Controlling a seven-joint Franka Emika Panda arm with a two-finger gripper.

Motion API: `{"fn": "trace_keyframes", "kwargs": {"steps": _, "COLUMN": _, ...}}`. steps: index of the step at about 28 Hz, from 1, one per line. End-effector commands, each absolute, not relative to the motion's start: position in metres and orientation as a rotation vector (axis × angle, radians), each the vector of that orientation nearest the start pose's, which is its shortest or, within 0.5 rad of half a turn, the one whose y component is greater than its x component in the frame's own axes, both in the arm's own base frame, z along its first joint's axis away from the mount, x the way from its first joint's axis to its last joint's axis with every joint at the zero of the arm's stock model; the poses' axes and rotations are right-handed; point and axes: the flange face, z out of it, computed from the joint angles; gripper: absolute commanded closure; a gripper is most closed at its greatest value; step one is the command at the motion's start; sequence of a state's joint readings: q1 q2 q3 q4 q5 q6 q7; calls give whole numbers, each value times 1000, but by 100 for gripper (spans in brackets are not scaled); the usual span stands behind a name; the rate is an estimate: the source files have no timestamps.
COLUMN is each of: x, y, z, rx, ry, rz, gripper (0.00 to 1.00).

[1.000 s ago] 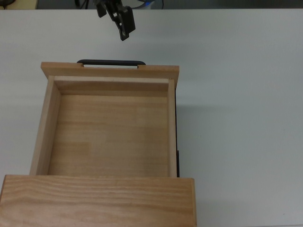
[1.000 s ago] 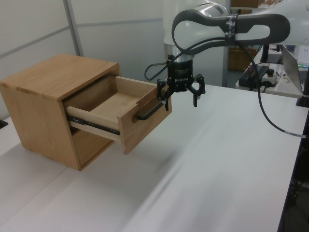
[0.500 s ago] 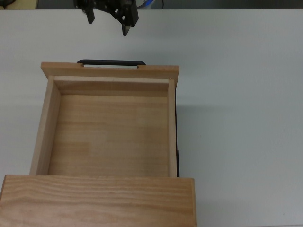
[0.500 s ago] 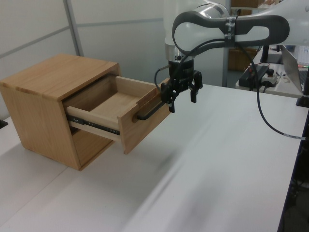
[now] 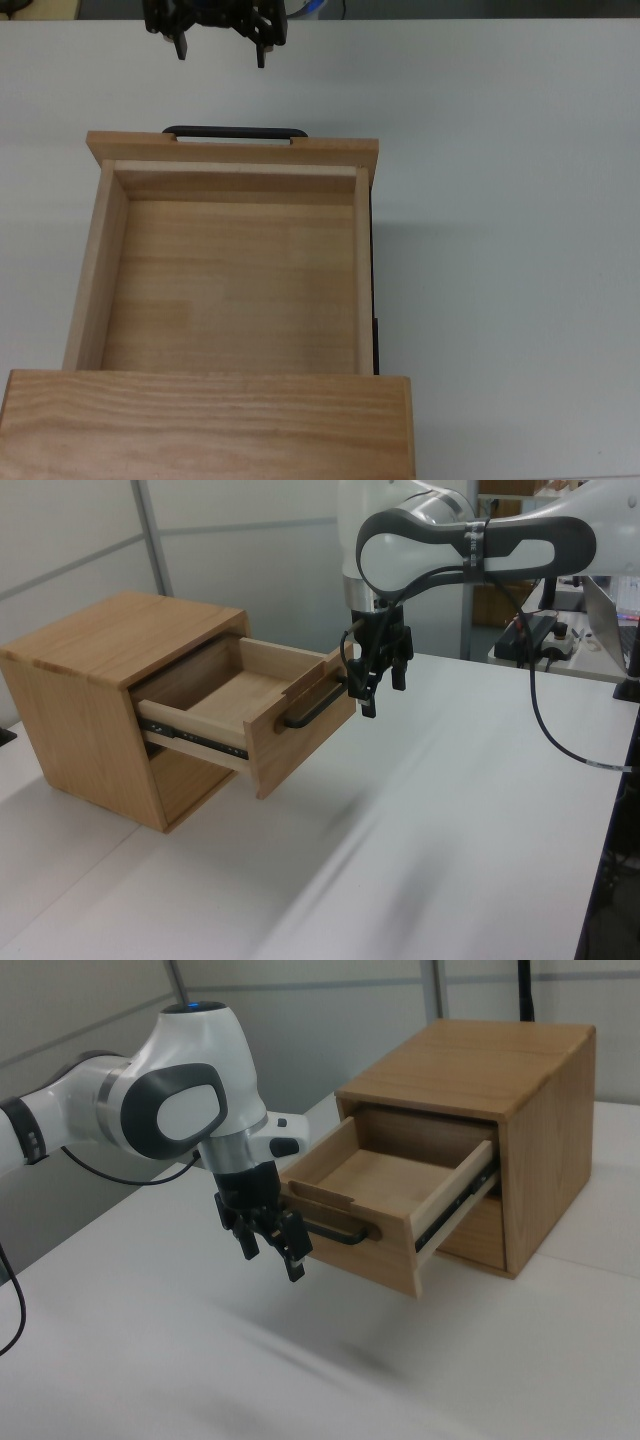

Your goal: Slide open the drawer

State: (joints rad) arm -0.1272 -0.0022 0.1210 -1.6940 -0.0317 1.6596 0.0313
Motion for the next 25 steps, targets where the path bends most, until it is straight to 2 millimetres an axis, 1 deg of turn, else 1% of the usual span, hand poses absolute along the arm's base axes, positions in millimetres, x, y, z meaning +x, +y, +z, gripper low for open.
{"fn": "trace_keyframes", "kwargs": {"steps": 1, "x": 556, "y": -6, "z": 570, "rx": -3186, "ry": 0, "rz": 95, "gripper": 0}}
{"fn": "trace_keyframes", "kwargs": {"steps": 7, "x": 557, "y": -3, "z": 568, "rx": -3185, "ry": -12, "rz": 100, "gripper": 0}}
{"fn": "trace_keyframes", "kwargs": {"steps": 11, "x": 559, "y": -2, "z": 572, "rx": -3190, "ry": -22, "rz": 85, "gripper": 0}}
{"fn": "trace_keyframes", "kwargs": {"steps": 13, "x": 562, "y": -2, "z": 567, "rx": -3189, "ry": -33, "rz": 95, "gripper": 0}}
{"fn": "trace_keyframes", "kwargs": {"steps": 18, "x": 567, "y": -14, "z": 560, "rx": -3187, "ry": -54, "rz": 102, "gripper": 0}}
{"fn": "trace_keyframes", "kwargs": {"steps": 21, "x": 569, "y": -15, "z": 569, "rx": -3188, "ry": -80, "rz": 71, "gripper": 0}}
{"fn": "trace_keyframes", "kwargs": {"steps": 25, "x": 569, "y": -18, "z": 572, "rx": -3196, "ry": -101, "rz": 68, "gripper": 0}}
